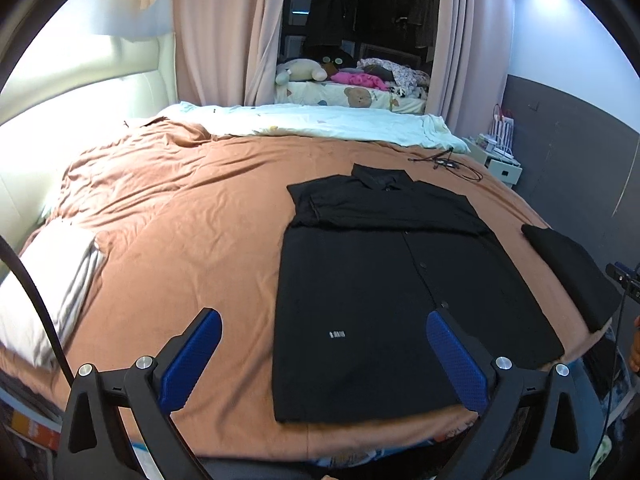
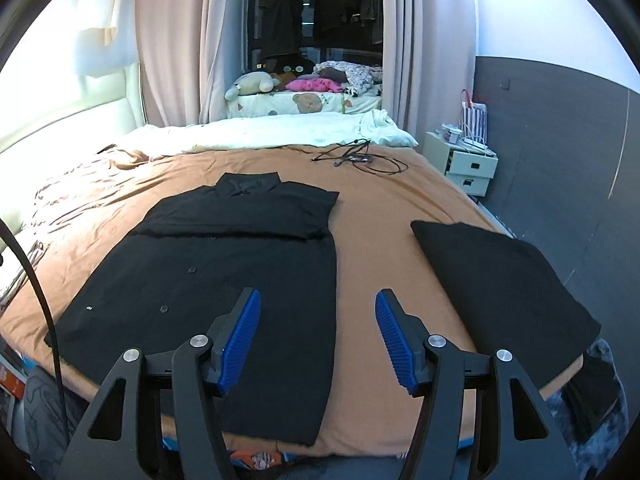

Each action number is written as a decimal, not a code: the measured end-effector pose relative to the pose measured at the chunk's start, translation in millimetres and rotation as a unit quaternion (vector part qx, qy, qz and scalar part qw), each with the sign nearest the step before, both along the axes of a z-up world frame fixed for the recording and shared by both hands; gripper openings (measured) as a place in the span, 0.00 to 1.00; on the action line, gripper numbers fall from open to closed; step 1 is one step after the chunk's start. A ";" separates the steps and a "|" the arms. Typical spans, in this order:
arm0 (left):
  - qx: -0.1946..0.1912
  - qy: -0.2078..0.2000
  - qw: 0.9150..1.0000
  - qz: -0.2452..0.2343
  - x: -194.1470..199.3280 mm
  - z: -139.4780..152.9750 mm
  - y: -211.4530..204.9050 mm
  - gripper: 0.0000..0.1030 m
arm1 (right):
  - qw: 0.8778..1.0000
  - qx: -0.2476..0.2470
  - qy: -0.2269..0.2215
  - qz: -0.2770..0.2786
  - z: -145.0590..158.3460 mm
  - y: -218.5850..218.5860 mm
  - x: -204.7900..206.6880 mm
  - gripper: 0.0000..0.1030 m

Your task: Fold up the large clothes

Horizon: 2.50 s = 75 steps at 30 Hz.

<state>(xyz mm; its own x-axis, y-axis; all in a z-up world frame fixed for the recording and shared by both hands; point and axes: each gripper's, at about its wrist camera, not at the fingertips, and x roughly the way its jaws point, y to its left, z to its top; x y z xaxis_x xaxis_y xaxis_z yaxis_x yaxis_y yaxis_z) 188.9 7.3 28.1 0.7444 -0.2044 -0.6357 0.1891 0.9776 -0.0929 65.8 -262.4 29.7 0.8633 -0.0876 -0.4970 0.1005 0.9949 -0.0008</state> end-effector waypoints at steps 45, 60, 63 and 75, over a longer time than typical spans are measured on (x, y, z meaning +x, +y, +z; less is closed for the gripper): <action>-0.126 0.151 0.979 0.048 -3.0 -147.0 52.9 0.52 | 0.962 0.257 0.094 0.010 -113.9 -84.3 1.3 0.75; -0.160 0.209 0.963 0.061 50.3 -176.4 64.0 0.39 | 0.934 0.341 0.111 0.007 -142.2 -119.8 59.4 0.60; -0.174 0.213 0.959 0.065 49.3 -177.6 66.8 0.38 | 0.928 0.356 0.106 0.009 -150.2 -120.9 54.6 0.60; -0.216 0.214 0.950 0.068 25.7 -179.7 71.3 0.22 | 0.907 0.414 0.074 0.009 -175.6 -127.9 21.3 0.46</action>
